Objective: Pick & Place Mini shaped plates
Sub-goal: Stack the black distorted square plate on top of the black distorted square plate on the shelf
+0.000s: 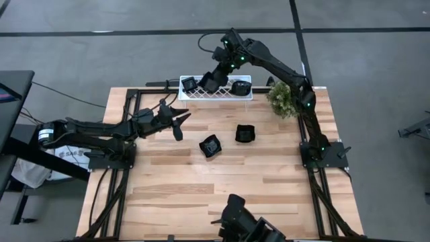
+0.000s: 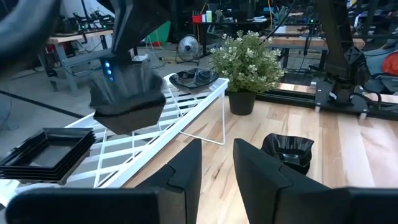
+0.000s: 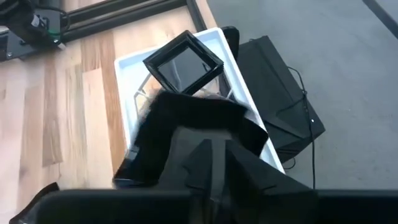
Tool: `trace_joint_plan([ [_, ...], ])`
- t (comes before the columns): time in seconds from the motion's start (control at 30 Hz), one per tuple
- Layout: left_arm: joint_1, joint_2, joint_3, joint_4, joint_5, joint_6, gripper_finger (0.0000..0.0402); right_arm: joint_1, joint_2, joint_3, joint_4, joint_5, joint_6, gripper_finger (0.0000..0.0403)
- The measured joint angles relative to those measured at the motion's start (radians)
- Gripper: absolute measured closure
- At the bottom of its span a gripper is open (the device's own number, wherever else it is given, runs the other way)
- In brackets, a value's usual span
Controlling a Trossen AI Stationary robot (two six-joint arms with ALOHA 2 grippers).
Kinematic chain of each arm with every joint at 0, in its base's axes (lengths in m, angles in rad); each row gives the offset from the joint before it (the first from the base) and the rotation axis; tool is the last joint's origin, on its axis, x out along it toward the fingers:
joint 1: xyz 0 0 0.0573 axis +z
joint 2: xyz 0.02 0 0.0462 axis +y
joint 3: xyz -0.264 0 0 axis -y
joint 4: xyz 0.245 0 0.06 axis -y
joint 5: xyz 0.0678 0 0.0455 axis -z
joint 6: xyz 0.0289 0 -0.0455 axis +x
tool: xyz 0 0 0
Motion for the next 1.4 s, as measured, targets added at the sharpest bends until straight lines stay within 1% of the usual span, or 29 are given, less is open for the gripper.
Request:
trace_joint_plan([
  [0.1,0.000,0.000,0.000,0.000,0.000,-0.002,0.0307,-0.001,0.000,0.000,0.001,0.012,-0.009,0.0329],
  [0.17,0.000,0.000,0.000,0.000,0.000,-0.002,0.0307,-0.001,-0.001,0.000,0.005,0.040,-0.023,0.0308],
  [0.27,0.000,0.000,0.000,0.000,0.000,-0.002,0.0307,-0.001,-0.012,0.000,0.008,0.064,-0.026,0.0286],
  [0.37,0.000,0.000,0.000,0.000,0.000,-0.002,0.0307,-0.002,-0.041,0.000,-0.001,0.063,-0.029,0.0281],
  [0.5,0.000,0.000,0.000,0.000,0.000,-0.003,0.0307,-0.002,-0.103,-0.001,-0.031,0.055,-0.053,0.0290],
  [0.6,0.000,0.000,0.000,0.000,0.000,-0.003,0.0307,-0.002,-0.172,-0.001,-0.063,0.002,-0.053,0.0300],
  [0.67,-0.001,0.000,0.000,0.000,0.000,-0.003,0.0307,0.001,-0.222,-0.012,-0.099,-0.069,-0.060,0.0305],
  [0.73,-0.001,0.000,0.000,0.000,0.000,-0.003,0.0307,0.006,-0.281,-0.067,-0.118,-0.148,-0.075,0.0308],
  [0.8,-0.001,0.000,0.000,0.000,0.009,-0.003,0.0307,0.016,-0.350,-0.165,-0.117,-0.215,-0.084,0.0311],
  [0.87,-0.001,0.000,0.000,0.000,0.036,-0.003,0.0307,0.030,-0.431,-0.300,-0.082,-0.256,-0.087,0.0314],
  [0.93,-0.001,0.000,0.000,-0.001,0.075,-0.004,0.0307,0.053,-0.522,-0.473,-0.005,-0.262,-0.081,0.0317],
  [1.1,-0.001,0.000,0.000,-0.001,0.147,-0.007,0.0307,0.115,-0.755,-0.947,0.279,-0.256,-0.001,0.0325],
  [1.17,-0.001,0.000,0.000,-0.001,0.157,-0.007,0.0307,0.147,-0.840,-1.111,0.386,-0.232,0.017,0.0327],
  [1.27,-0.001,0.000,0.000,-0.001,0.158,-0.006,0.0307,0.208,-0.937,-1.297,0.487,-0.140,0.007,0.0328],
  [1.4,-0.001,0.000,0.000,-0.001,0.158,0.000,0.0307,0.298,-1.000,-1.452,0.537,-0.017,-0.072,0.0328],
])
